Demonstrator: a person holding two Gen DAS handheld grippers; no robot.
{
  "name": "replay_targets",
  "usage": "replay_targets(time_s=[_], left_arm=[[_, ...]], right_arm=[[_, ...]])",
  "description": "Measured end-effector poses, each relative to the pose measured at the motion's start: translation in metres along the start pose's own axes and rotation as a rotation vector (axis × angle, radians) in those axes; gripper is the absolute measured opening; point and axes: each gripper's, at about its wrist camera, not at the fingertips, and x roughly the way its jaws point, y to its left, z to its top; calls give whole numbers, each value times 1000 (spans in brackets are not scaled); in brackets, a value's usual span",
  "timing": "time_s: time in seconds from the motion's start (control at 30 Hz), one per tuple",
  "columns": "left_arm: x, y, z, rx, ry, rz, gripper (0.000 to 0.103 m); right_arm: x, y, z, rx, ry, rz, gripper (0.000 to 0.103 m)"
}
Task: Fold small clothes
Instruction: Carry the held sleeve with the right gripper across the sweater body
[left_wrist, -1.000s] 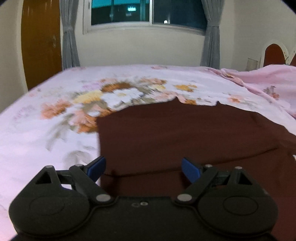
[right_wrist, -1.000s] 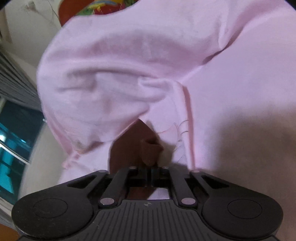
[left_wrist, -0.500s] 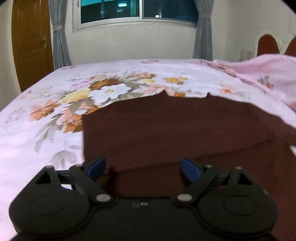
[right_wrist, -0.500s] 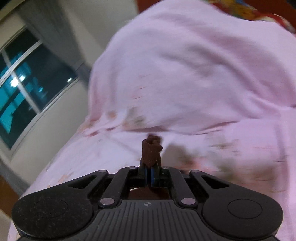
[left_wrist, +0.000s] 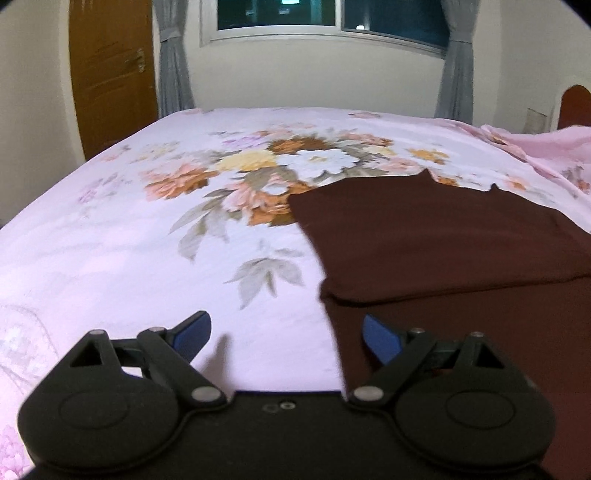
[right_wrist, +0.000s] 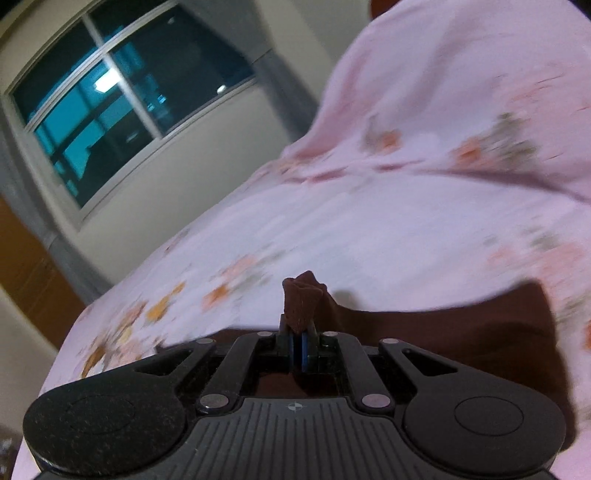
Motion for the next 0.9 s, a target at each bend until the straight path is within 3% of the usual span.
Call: replay_targets(time_s=[0.73,0.9], left_arm=[[-1,58,-27,-67,35,-17,90],[-8,71,-30,-75,31,28,90]], right_arm=[[71,200,-84,-161,131,258,4],[86,238,-117,-222,179,293,4]])
